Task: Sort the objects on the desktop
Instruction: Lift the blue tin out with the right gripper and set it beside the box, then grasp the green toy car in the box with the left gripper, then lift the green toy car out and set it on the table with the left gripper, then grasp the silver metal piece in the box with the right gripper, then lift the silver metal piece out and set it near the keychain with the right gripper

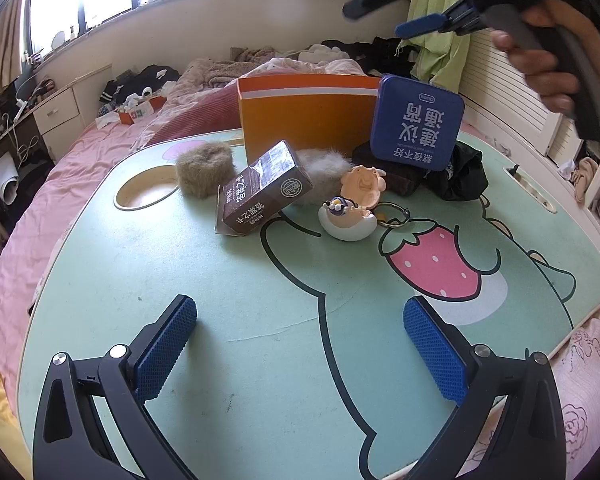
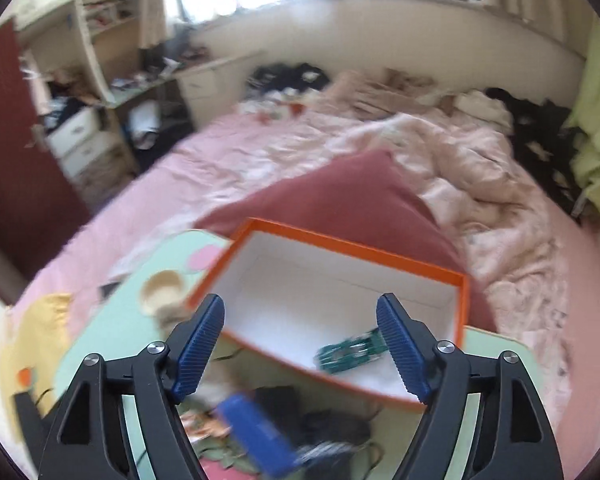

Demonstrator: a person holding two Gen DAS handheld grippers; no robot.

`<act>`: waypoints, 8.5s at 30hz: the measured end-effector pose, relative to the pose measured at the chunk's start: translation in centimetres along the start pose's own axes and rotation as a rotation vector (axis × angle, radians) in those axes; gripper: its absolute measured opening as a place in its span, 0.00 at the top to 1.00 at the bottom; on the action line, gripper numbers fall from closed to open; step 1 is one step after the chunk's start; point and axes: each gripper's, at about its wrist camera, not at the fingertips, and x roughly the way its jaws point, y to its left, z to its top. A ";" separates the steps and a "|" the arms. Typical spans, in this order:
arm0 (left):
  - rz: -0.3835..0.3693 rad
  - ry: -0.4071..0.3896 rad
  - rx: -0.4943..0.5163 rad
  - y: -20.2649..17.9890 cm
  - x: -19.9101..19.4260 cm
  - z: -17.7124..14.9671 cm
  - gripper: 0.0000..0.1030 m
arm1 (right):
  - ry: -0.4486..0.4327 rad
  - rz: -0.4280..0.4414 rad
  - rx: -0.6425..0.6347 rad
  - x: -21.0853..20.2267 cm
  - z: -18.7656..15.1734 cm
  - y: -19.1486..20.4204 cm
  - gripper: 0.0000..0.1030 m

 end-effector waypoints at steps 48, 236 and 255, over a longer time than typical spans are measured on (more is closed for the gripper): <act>-0.001 -0.002 -0.001 -0.1 0.0 -0.1 0.00 | -0.029 -0.071 -0.045 -1.4 -8.3 7.7 0.26; 0.023 -0.068 -0.014 -0.2 -0.9 -1.2 0.00 | 0.155 -0.151 0.089 -0.5 -18.9 3.9 0.00; -0.055 0.042 -0.081 1.1 -1.3 1.4 0.00 | 0.134 -0.143 0.085 -0.8 -19.0 4.1 0.00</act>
